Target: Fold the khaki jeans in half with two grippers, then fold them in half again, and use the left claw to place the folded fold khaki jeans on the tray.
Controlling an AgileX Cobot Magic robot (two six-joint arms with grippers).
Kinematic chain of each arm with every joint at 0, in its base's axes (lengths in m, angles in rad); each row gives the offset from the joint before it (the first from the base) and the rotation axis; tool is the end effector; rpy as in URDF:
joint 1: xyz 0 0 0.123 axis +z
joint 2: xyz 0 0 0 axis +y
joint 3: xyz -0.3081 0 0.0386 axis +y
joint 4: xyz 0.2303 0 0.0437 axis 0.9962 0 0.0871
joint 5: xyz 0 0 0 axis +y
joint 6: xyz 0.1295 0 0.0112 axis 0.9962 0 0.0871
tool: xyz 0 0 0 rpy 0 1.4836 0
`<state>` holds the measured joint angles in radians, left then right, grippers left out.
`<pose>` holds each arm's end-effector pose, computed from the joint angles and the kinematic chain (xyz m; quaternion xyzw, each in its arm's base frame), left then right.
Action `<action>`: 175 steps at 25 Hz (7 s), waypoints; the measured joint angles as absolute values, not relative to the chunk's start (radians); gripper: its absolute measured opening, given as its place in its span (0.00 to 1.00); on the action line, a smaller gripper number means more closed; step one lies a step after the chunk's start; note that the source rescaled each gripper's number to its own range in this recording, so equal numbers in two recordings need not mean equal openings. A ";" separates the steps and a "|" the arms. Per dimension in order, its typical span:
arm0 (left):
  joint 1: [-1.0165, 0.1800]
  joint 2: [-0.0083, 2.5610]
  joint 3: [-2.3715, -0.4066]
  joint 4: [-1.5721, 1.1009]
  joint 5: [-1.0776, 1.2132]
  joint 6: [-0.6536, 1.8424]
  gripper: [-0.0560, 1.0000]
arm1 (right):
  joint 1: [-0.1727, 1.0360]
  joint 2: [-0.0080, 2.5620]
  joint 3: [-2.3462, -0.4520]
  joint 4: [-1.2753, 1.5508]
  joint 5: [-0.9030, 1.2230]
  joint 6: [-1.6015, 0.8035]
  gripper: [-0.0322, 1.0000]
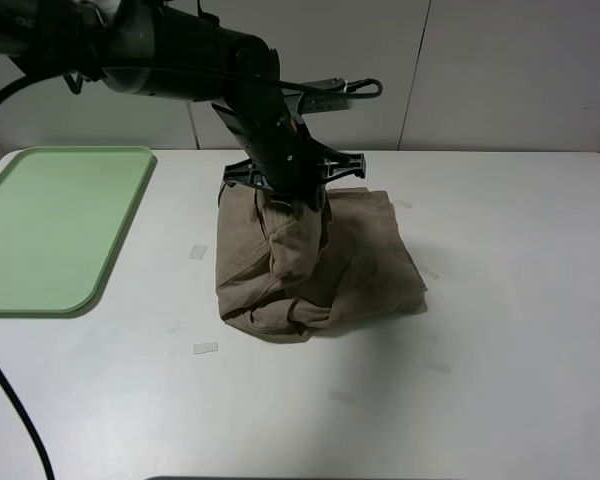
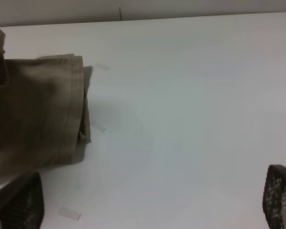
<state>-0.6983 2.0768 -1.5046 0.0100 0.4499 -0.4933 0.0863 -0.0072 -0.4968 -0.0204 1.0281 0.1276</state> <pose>0.3661 -0.3065 0.1812 0.1008 0.9445 -0.1726 0.2607 -0.0099 -0.0031 0.2538 0.0177 0.8433 0.0472 0.5351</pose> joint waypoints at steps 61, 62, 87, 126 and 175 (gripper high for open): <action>-0.525 2.118 -1.285 -0.073 0.325 -0.463 1.00 | 0.086 -0.007 -0.497 -0.020 1.028 0.128 1.00; -0.529 2.126 -1.285 -0.074 0.311 -0.463 1.00 | 0.086 -0.007 -0.497 -0.020 1.028 0.128 1.00; -0.512 2.086 -1.303 -0.064 0.413 -0.434 0.13 | 0.086 -0.007 -0.497 -0.020 1.028 0.128 1.00; 0.250 1.885 -1.303 -0.055 0.632 0.300 0.13 | 0.086 -0.007 -0.497 -0.020 1.028 0.128 1.00; 0.344 1.550 -1.324 -0.124 1.011 0.337 1.00 | 0.086 -0.007 -0.497 0.000 1.028 0.128 1.00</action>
